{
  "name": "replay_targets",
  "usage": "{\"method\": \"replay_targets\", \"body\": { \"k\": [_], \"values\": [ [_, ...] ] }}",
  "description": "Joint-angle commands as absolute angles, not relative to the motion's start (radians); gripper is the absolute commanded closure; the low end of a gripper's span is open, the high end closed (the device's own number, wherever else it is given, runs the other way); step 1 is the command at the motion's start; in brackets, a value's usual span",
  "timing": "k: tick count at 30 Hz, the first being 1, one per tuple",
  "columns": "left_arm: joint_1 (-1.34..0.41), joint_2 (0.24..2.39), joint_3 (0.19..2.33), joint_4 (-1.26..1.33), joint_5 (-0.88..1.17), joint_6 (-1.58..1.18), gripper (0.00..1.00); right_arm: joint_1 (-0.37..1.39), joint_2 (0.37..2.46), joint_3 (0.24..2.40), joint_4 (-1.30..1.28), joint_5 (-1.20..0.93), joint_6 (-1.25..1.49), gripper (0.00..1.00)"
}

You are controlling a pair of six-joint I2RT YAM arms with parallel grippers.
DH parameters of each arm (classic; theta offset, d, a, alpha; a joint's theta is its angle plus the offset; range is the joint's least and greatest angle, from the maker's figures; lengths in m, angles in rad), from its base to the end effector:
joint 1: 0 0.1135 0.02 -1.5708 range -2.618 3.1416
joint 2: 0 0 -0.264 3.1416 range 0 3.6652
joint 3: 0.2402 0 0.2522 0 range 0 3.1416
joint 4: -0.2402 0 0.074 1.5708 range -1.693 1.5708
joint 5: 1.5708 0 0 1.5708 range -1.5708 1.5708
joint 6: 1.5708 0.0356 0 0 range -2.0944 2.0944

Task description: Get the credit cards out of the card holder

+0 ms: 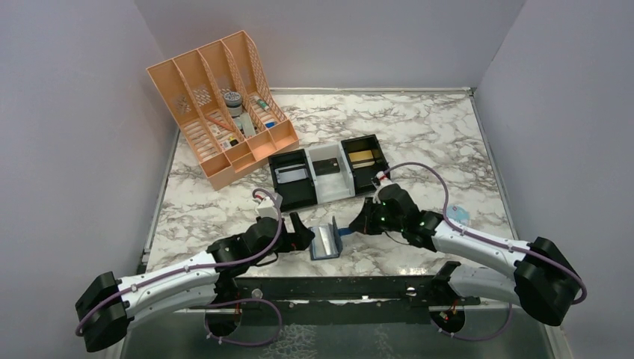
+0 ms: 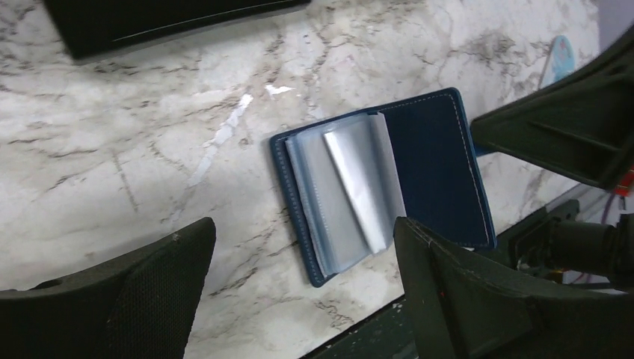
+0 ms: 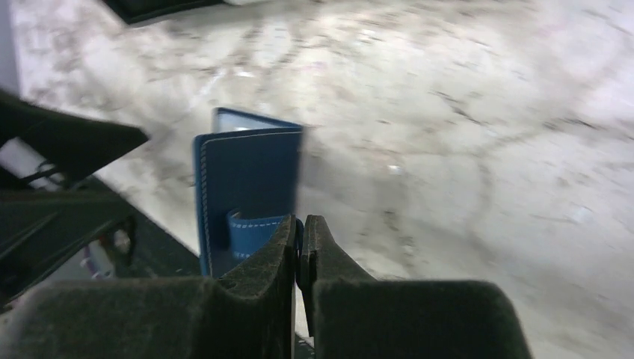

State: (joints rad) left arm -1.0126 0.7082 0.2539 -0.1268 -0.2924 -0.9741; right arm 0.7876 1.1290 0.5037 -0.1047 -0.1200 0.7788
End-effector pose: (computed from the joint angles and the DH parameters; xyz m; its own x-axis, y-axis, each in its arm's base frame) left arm 0.0915 -0.1271 0.1723 -0.7297 -0.3269 -0.6006 0.1442 0.7850 -0.6025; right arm 0.1538 0.1606 0.1845 -0.8733 0.1113 -0.4743 -0.2151 0.7855 0.5803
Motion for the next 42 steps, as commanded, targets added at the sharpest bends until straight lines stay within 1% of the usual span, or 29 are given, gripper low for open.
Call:
{"method": "replay_targets", "body": {
  "k": [1,7,12,15,20,26,31,34,37,42],
  "values": [
    [-1.011,0.737,0.247,0.051,-0.172,-0.927,0.09,0.754,1.110,0.396,-0.124,0.034,0.822,0.99],
    [-1.011,0.789,0.236,0.170,-0.095,-0.908,0.11,0.740,1.139,0.323,-0.055,-0.031,0.819,0.98],
    [-1.012,0.886,0.243,0.244,-0.043,-0.892,0.14,0.739,1.132,0.271,0.002,0.006,0.839,0.98],
    [-1.012,0.957,0.265,0.253,-0.023,-0.892,0.20,0.739,1.213,0.262,0.037,-0.001,0.859,0.98],
    [-1.012,1.032,0.275,0.281,-0.027,-0.902,0.23,0.739,1.311,0.258,0.087,-0.049,0.882,0.98],
    [-1.013,1.107,0.285,0.337,0.005,-0.924,0.30,0.739,1.272,0.230,0.101,-0.052,0.907,0.99],
    [-1.014,1.161,0.289,0.423,0.040,-0.936,0.31,0.739,1.240,0.233,0.080,-0.057,0.891,0.98],
    [-1.014,1.204,0.303,0.507,0.078,-0.935,0.31,0.739,1.206,0.234,0.062,-0.074,0.876,0.92],
    [-1.019,1.277,0.336,0.561,0.104,-0.935,0.31,0.739,1.140,0.235,0.025,-0.074,0.873,0.83],
    [-1.050,1.390,0.389,0.594,0.098,-0.933,0.37,0.739,0.967,0.284,-0.114,-0.005,0.856,0.68]
  ]
}}
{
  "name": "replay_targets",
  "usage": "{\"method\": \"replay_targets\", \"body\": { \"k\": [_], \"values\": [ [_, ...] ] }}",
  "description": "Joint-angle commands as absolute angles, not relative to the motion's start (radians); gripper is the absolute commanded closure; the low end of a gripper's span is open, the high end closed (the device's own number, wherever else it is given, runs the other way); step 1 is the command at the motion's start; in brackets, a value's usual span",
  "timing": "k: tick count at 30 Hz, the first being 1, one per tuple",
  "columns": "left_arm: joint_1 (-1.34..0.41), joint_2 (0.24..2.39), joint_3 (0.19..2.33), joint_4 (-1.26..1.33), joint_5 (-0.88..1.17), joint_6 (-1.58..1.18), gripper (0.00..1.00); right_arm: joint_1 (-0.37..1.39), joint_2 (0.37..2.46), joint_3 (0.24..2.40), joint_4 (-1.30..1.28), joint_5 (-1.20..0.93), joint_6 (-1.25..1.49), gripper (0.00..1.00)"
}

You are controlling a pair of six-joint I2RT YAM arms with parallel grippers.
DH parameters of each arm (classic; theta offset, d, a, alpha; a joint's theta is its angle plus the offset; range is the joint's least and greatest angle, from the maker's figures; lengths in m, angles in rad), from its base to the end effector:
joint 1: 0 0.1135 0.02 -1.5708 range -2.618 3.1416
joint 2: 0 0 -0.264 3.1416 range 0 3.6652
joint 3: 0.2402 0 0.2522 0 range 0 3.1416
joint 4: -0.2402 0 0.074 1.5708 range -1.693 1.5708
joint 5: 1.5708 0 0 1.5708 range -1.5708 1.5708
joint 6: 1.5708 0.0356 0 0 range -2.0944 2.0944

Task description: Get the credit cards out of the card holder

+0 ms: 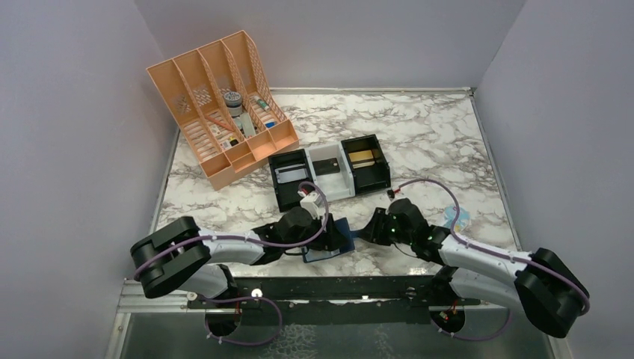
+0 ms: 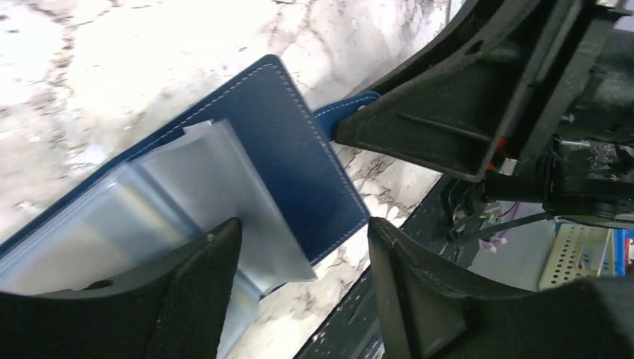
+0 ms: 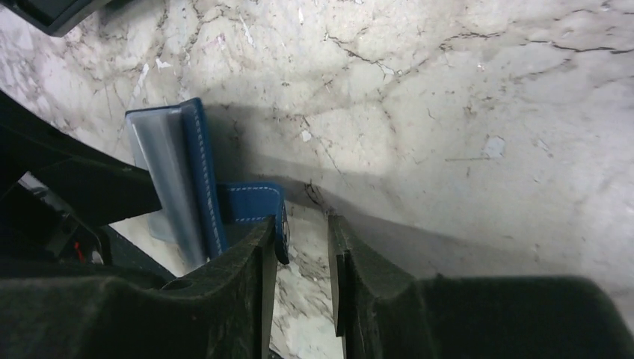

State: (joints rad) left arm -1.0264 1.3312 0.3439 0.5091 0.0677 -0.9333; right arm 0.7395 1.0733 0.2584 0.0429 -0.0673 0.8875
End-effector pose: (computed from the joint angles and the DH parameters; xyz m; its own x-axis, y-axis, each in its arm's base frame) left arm 0.1220 -0.2062 0.1482 -0.8527 -0.1396 -0.5034 0.3350 0.5933 -0.7320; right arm 0.1345 0.1259 0.1320 -0.8744 0.2497 -0.4160 -0.0473 0.8095 0.5853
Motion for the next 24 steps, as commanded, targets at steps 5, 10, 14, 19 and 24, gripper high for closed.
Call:
{"method": "replay_targets", "body": {
  "k": [5,10,14,19,24],
  "values": [
    [-1.064,1.459,0.406,0.601,0.077,-0.932,0.46,0.739,0.846,0.361,-0.212,0.012,0.779,0.67],
    [-1.075,1.497,0.415,0.604,0.080,-0.926,0.54,0.739,0.842,0.421,-0.192,-0.074,0.736,0.71],
    [-1.084,1.513,0.415,0.606,0.080,-0.925,0.57,0.739,0.923,0.462,-0.154,-0.149,0.725,0.81],
    [-1.086,1.499,0.418,0.605,0.092,-0.919,0.58,0.739,0.954,0.468,-0.108,-0.155,0.714,0.82],
    [-1.086,1.445,0.392,0.604,0.087,-0.905,0.58,0.739,1.120,0.463,0.036,-0.377,0.691,0.82]
  ]
}}
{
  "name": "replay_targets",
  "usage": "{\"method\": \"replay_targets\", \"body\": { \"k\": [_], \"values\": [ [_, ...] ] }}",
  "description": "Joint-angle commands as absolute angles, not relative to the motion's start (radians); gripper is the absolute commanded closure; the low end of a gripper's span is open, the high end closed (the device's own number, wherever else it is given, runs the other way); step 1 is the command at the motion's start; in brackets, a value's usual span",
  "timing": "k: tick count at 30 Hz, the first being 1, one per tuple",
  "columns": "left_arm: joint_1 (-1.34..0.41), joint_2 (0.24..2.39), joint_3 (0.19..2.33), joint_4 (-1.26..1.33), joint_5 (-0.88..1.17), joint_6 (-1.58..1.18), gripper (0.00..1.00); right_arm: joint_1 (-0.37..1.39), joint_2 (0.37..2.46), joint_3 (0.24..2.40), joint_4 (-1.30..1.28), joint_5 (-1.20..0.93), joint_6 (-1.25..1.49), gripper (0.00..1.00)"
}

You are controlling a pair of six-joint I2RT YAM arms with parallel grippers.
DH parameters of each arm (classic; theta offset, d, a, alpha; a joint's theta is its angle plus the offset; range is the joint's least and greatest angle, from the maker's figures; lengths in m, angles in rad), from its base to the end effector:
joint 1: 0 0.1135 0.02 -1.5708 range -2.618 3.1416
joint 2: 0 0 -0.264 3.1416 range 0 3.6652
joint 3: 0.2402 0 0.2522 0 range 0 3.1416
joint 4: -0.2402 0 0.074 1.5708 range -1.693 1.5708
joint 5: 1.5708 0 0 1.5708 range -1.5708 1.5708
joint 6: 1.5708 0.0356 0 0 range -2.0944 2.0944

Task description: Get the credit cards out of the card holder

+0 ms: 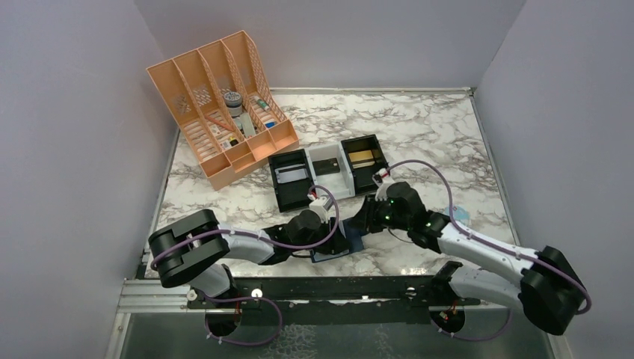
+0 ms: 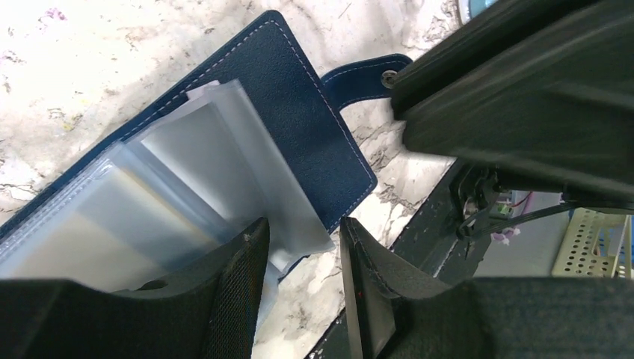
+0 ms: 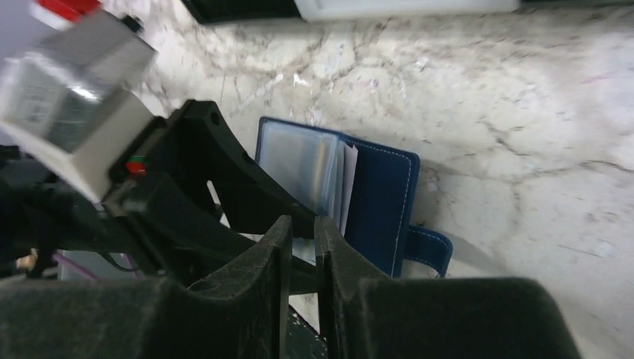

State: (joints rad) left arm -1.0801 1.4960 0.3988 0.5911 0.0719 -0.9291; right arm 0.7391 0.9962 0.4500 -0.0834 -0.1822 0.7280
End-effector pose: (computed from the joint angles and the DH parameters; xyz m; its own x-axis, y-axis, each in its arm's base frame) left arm 0.1208 -0.2316 0.1330 -0.8652 -0.0762 -0.4956 0.3613 0.5907 -0.7215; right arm 0.1472 0.1429 0.1949 -0.8377 0.1219 -0.5324 -0.2858 0.7329 0.6174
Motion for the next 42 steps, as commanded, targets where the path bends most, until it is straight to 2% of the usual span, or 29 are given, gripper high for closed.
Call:
{"method": "replay_targets", "body": {
  "k": [1,8,16,25,30,36,39,42],
  "values": [
    [-1.085,1.434,0.384,0.604,0.085,-0.898,0.58,0.740,1.161,0.487,0.039,-0.416,0.688,0.82],
    [-1.084,1.468,0.389,0.604,0.125,-0.871,0.57,0.741,1.297,0.449,0.159,-0.482,0.680,0.80],
    [-1.084,1.384,0.392,0.553,0.123,-0.824,0.53,0.741,1.416,0.467,0.009,-0.293,0.683,0.80],
    [-1.048,1.198,0.454,0.122,-0.057,-0.723,0.42,0.741,1.362,0.451,0.009,-0.299,0.658,0.79],
    [-1.034,1.112,0.419,0.076,-0.131,-0.750,0.42,0.740,1.308,0.471,-0.023,-0.298,0.635,0.76],
    [-0.987,1.022,0.373,0.013,-0.195,-0.774,0.39,0.741,1.234,0.522,-0.128,-0.242,0.590,0.66],
    [-0.973,1.011,0.372,-0.015,-0.217,-0.782,0.39,0.740,1.178,0.556,-0.198,-0.214,0.560,0.64],
    [-0.955,1.014,0.369,-0.044,-0.249,-0.813,0.39,0.741,1.113,0.534,-0.130,-0.297,0.521,0.66]
  ]
}}
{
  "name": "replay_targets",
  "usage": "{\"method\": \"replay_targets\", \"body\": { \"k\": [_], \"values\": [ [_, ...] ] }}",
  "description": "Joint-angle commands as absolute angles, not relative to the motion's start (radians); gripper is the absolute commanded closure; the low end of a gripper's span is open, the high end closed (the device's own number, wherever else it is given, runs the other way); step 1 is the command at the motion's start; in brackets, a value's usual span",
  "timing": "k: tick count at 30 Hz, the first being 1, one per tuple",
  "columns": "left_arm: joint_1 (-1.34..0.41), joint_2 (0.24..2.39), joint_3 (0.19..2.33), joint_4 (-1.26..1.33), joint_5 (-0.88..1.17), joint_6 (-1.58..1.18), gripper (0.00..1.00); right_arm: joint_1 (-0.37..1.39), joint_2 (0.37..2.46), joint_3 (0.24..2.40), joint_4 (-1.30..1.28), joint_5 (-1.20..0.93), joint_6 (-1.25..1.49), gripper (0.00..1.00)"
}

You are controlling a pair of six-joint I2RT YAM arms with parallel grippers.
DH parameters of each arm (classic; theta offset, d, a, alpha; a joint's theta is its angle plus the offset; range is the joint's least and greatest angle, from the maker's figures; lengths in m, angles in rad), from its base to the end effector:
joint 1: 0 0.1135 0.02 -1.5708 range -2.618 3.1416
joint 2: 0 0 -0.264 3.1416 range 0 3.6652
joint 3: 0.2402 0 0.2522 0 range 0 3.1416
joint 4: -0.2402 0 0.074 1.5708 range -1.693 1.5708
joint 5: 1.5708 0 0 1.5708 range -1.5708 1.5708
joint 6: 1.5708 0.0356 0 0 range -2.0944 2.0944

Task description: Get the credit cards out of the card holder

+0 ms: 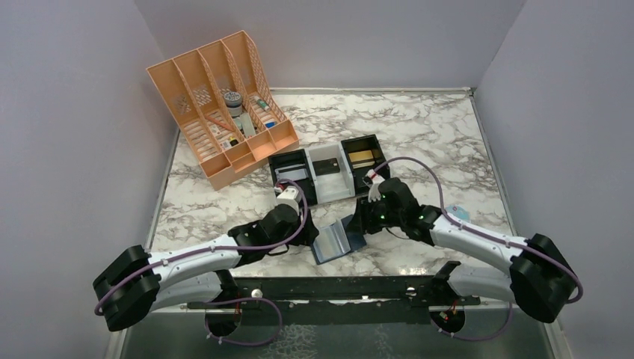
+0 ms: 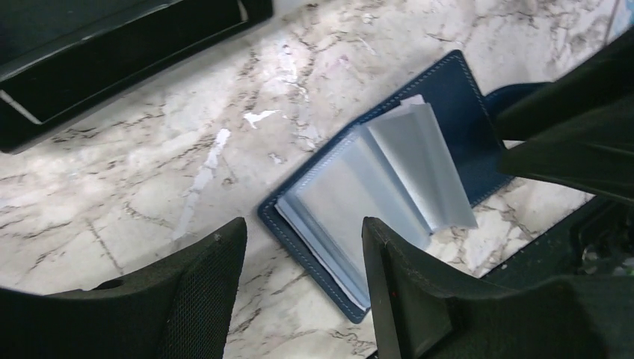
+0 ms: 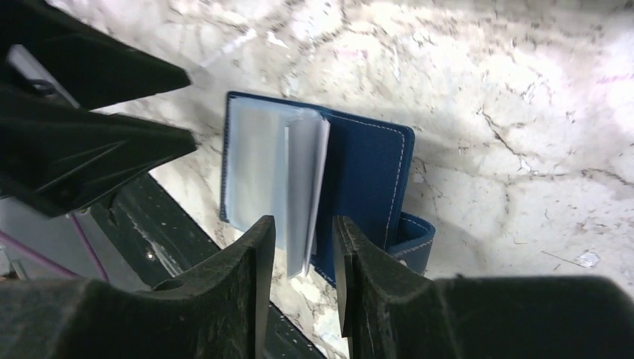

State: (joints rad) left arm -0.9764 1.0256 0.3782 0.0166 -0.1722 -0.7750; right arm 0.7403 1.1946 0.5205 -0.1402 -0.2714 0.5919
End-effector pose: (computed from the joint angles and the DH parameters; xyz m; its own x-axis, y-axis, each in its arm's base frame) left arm 0.1186 -0.1646 0.1750 -0.7529 -0.1172 -0.6477 0.2967 0.8180 -0.4929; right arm 0.1605 0.1596 0.1743 -0.8839 -0.0795 -0.4608 -0.3524 0.7609 0.5448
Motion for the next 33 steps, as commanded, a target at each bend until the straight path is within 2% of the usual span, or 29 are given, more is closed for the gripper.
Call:
{"method": "replay_targets", "body": {
  "k": [1,6,10,13,19,23,28,33],
  "values": [
    [-0.945,1.015,0.364,-0.041,-0.245,-0.820,0.39,0.741,1.097,0.521,-0.099,-0.334,0.522,0.66],
    [-0.869,1.013,0.333,0.008,-0.150,-0.823,0.36,0.749,1.083,0.500,-0.002,-0.482,0.558,0.66],
    [-0.827,0.975,0.293,0.017,-0.153,-0.854,0.29,0.819,1.105,0.502,0.037,-0.502,0.517,0.59],
    [-0.790,0.898,0.268,-0.014,-0.182,-0.888,0.20,0.859,1.127,0.503,0.046,-0.459,0.502,0.56],
    [-0.781,0.738,0.234,-0.084,-0.229,-0.922,0.06,0.995,1.240,0.597,-0.053,-0.206,0.480,0.43],
    [-0.779,0.655,0.214,-0.126,-0.243,-0.939,0.04,1.039,1.331,0.667,-0.124,-0.073,0.458,0.40],
    [-0.779,0.607,0.216,-0.151,-0.250,-0.911,0.03,1.041,1.426,0.733,-0.158,-0.044,0.405,0.39],
    [-0.779,0.652,0.264,-0.185,-0.247,-0.850,0.03,1.042,1.533,0.792,-0.197,-0.040,0.425,0.38]
  ]
}}
